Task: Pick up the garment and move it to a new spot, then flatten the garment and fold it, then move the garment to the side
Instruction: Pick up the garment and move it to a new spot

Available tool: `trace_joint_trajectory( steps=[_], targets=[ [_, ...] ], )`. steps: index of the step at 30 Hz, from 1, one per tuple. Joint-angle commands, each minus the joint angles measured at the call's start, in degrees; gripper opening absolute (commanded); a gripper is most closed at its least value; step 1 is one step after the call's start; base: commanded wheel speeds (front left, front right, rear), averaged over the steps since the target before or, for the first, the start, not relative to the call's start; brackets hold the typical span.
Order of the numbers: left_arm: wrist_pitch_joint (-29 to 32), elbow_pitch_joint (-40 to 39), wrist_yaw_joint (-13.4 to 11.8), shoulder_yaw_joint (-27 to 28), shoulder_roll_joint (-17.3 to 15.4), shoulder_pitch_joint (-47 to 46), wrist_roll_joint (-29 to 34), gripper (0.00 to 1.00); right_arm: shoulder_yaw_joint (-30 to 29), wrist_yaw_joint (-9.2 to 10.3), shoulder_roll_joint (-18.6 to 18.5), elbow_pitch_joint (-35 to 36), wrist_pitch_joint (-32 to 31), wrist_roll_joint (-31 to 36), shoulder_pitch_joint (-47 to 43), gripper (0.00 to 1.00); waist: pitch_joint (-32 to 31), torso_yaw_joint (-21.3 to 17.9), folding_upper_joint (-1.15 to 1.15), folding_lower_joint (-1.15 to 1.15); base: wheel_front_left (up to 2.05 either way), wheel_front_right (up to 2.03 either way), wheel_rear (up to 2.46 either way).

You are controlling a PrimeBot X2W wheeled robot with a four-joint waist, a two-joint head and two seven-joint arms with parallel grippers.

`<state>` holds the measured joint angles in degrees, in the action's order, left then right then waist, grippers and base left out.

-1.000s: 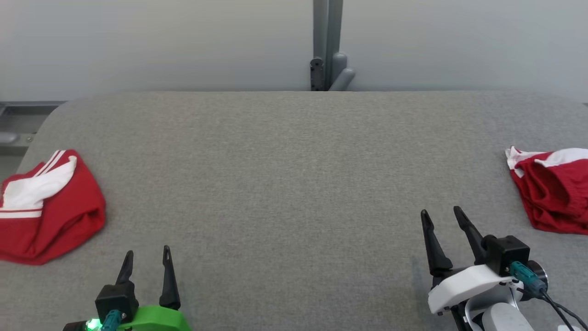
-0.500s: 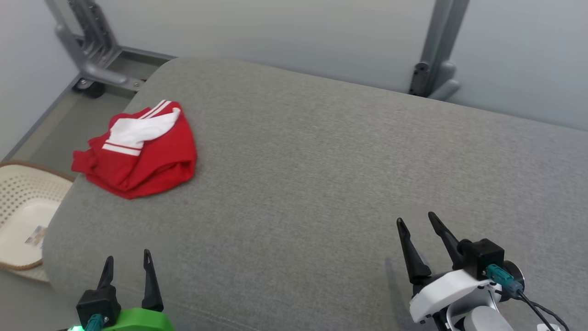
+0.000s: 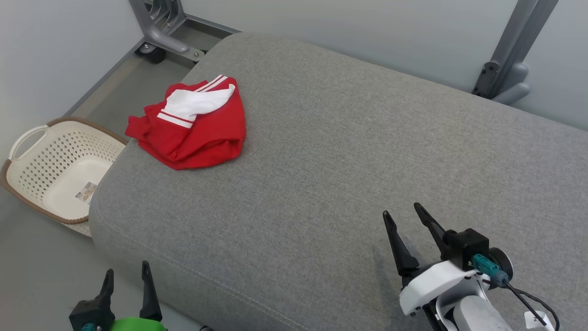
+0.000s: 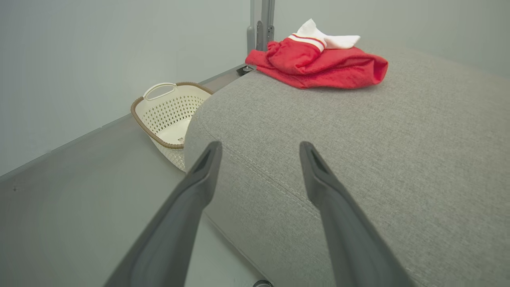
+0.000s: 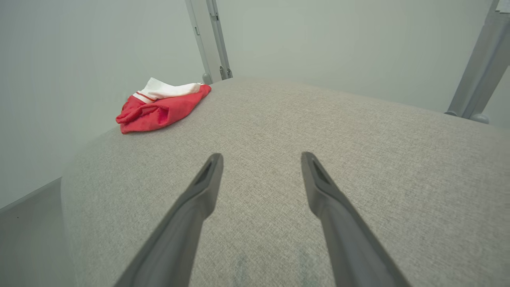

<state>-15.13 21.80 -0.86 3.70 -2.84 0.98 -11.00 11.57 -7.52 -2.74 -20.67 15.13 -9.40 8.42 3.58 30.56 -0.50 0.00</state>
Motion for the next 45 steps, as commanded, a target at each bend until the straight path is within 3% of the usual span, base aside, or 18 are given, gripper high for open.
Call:
trace_joint_trajectory(
  steps=[1, 10, 15, 22, 28, 33, 41, 42, 43, 45],
  targets=[
    [0.00, 0.76, 0.73, -0.18, -0.12, -1.35, -0.68, 1.00, -0.49, 0.06, -0.31, 0.33, 0.02, 0.85, -0.49, 1.00, 0.77, -0.35, 0.50, 0.00, 0.00, 0.00, 0.00],
    [0.00, 4.19, 4.29, 2.64, -0.49, -11.28, -1.23, 1.00, 0.68, 0.06, -2.24, 2.09, 0.02, 3.05, 2.55, 1.00, 7.14, -6.53, 0.50, 0.00, 0.00, 0.00, 0.00],
    [0.00, 9.82, 6.90, 4.53, -4.33, -21.12, -0.60, 1.00, 2.46, 0.06, -4.92, 3.85, 0.01, 3.61, 4.77, 1.00, 11.93, -10.79, 0.50, 0.00, 0.00, 0.00, 0.00],
    [0.00, 20.27, 8.32, 4.03, -10.42, -33.95, -3.35, 1.00, 2.41, 0.06, -8.52, 6.83, 0.01, 4.21, 7.62, 1.00, 18.69, -16.45, 0.50, 0.00, 0.00, 0.00, 0.00],
    [0.00, 29.27, 8.28, 4.03, -15.56, -40.87, -3.78, 1.00, 2.00, 0.06, -9.64, 9.23, 0.01, 4.66, 8.94, 1.00, 22.88, -19.90, 0.50, 0.00, 0.00, 0.00, 0.00],
    [0.69, 37.49, 6.20, 4.74, -18.14, -45.72, -4.06, 1.00, 1.12, 0.06, -10.13, 10.63, -0.12, 4.67, 9.51, 1.00, 25.88, -21.60, 0.50, 0.00, 0.00, 0.00, 0.00],
    [4.85, 47.10, 2.64, 4.63, -18.99, -50.21, -4.44, 1.00, 0.22, 0.07, -10.04, 11.08, -0.22, 4.76, 9.57, 1.00, 28.35, -22.89, 0.50, 0.00, 0.00, 0.00, 0.00],
    [5.21, 47.90, 2.08, 4.74, -18.78, -50.49, -4.68, 0.77, 0.07, 0.07, -10.10, 10.86, -0.26, 4.70, 9.49, 1.00, 28.26, -22.88, 0.50, 0.00, 0.00, 0.00, 0.00],
    [5.36, 48.60, 1.61, 4.76, -18.60, -50.48, -4.70, 0.00, -0.06, 0.07, -9.95, 10.52, -0.25, 4.53, 9.41, 1.00, 28.01, -22.89, 0.50, 0.00, 0.00, 0.00, 0.00],
    [4.83, 49.41, 1.34, 4.47, -18.41, -49.90, -4.56, 0.00, 0.05, 0.07, -9.57, 9.85, -0.25, 4.20, 9.21, 1.00, 27.11, -22.98, 0.50, 0.00, 0.00, 0.00, 0.00]
  ],
)
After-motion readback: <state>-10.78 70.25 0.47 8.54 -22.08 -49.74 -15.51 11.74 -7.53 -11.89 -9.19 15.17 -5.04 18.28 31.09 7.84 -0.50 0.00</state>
